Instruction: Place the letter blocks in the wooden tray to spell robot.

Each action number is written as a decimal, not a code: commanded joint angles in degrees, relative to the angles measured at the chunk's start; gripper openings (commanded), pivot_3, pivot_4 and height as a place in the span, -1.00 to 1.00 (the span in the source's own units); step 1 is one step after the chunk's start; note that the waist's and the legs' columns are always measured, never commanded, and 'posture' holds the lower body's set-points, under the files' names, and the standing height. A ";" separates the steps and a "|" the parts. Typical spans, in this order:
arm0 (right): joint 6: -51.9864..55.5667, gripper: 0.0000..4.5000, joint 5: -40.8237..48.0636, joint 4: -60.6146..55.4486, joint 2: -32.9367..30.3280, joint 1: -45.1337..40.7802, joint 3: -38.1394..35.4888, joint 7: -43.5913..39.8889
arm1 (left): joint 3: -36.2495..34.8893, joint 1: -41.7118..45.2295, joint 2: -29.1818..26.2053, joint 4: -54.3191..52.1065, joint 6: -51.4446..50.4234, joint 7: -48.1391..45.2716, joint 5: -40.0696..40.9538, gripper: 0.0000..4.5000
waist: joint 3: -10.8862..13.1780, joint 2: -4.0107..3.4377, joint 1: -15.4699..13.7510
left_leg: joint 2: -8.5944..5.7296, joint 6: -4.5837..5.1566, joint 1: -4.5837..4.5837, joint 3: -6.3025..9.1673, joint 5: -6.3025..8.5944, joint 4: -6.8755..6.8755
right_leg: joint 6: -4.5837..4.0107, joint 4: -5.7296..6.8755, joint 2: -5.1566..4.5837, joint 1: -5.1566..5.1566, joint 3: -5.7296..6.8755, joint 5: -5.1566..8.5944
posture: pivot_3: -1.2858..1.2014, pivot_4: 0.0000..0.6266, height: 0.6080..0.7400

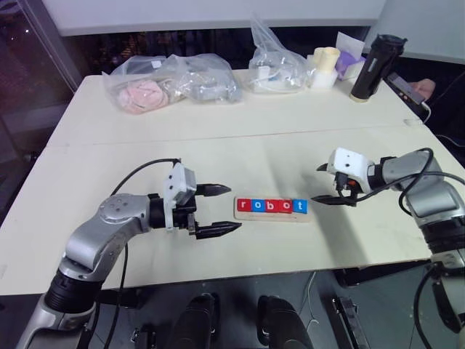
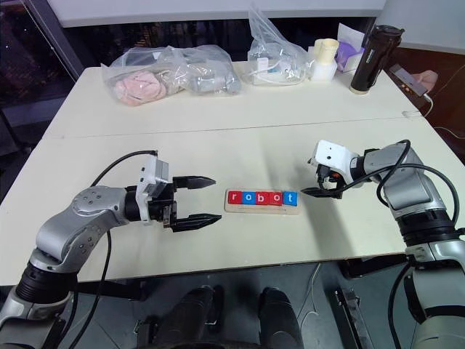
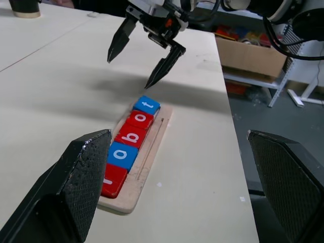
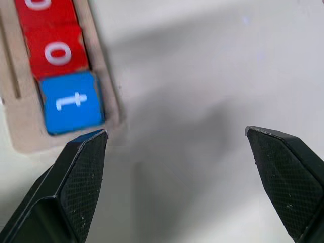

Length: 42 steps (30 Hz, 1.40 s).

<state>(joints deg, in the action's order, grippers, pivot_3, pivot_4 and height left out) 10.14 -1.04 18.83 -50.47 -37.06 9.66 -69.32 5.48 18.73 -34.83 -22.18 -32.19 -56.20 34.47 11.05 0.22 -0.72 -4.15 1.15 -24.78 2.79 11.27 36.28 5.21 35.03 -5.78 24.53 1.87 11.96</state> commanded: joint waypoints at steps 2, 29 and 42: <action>-2.07 0.98 -0.71 -0.23 -0.14 0.03 -0.44 0.77 | -1.07 0.70 -0.09 -0.99 0.37 -0.15 0.69 1.00 | 0.00 0.00 0.02 | 0.00 0.00 0.00 0.00 0.00 0.00 | 0.00 0.00 0.01 0.00 0.00 0.00 | 0.03 -0.52 0.97; -4.12 0.98 -2.59 -0.50 1.64 -0.16 0.83 0.30 | -1.28 0.68 -0.16 -1.35 0.16 0.25 0.85 1.00 | 0.00 0.00 0.02 | 0.01 0.00 0.04 -0.01 -0.01 0.01 | 0.00 0.04 0.12 0.00 -0.04 0.00 | 0.03 -0.52 0.97; -3.46 0.98 -2.35 -1.81 1.58 -0.56 0.37 -0.24 | -0.78 0.85 0.25 -1.16 0.42 -0.01 0.69 1.00 | 0.00 0.00 0.01 | 0.01 0.00 0.04 -0.02 -0.01 0.01 | 0.00 0.04 0.12 0.00 -0.04 0.00 | 0.03 -0.52 0.97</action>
<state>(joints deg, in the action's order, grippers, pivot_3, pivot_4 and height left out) 7.02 -3.70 18.70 -48.08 -36.25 10.99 -69.51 5.48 18.77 -34.73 -22.18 -32.21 -56.12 34.46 11.05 0.22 -0.71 -4.14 1.15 -24.74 2.77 11.26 36.29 5.21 35.08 -5.66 24.52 1.82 11.96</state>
